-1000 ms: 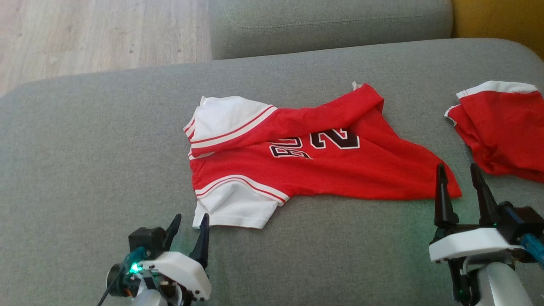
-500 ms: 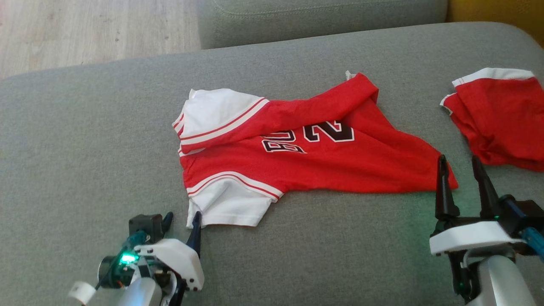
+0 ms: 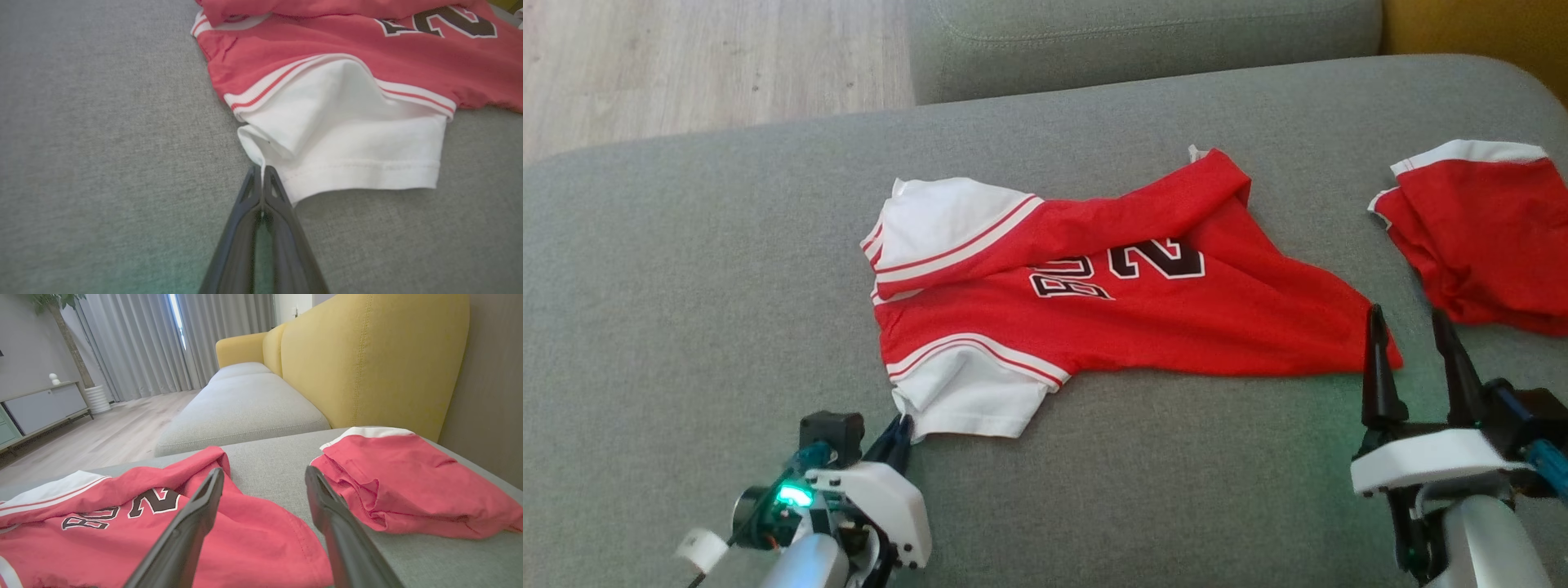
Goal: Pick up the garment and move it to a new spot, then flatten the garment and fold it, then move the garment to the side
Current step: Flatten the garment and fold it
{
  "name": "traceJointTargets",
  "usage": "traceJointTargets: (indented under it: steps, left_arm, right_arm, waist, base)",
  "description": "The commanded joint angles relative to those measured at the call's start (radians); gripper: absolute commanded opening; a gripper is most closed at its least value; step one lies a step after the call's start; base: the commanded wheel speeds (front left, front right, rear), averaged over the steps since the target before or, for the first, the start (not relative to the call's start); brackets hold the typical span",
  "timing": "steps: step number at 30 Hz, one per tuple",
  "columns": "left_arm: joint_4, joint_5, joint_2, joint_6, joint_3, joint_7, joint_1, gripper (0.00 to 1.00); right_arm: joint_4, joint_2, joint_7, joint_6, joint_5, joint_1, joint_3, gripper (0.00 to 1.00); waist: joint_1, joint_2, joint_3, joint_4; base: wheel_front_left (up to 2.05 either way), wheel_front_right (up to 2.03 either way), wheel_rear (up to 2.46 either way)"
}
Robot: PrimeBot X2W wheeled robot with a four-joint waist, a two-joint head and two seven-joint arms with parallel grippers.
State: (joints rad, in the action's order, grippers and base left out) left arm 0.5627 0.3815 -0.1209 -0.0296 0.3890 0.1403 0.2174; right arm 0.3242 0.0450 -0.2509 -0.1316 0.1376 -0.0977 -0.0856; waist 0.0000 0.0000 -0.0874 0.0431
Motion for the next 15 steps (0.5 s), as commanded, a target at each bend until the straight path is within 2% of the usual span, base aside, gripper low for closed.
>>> traceJointTargets:
  steps: [1, 9, 15]
  left_arm:
    - [-0.030, 0.007, -0.018, 0.007, -0.031, -0.012, 0.013, 0.00]
    - [-0.099, 0.039, -0.030, 0.056, -0.112, -0.137, 0.008, 0.00]
    - [-0.155, 0.058, -0.031, 0.067, -0.147, -0.218, -0.002, 0.00]
  right_arm:
    - [-0.016, 0.005, -0.011, 0.001, -0.010, -0.041, 0.014, 1.00]
    - [0.090, 0.005, 0.038, 0.001, -0.055, -0.050, -0.069, 1.00]
    - [0.185, 0.005, 0.096, 0.001, -0.066, -0.077, -0.109, 1.00]
  waist:
    - [0.0000, 0.0000, 0.005, -0.001]
    - [0.0000, 0.0000, 0.016, -0.012]
    - [0.0000, 0.0000, 0.010, -0.026]
  base:
    - [0.00, 0.00, 0.00]
    - [0.00, 0.00, 0.00]
    - [0.00, 0.00, 0.00]
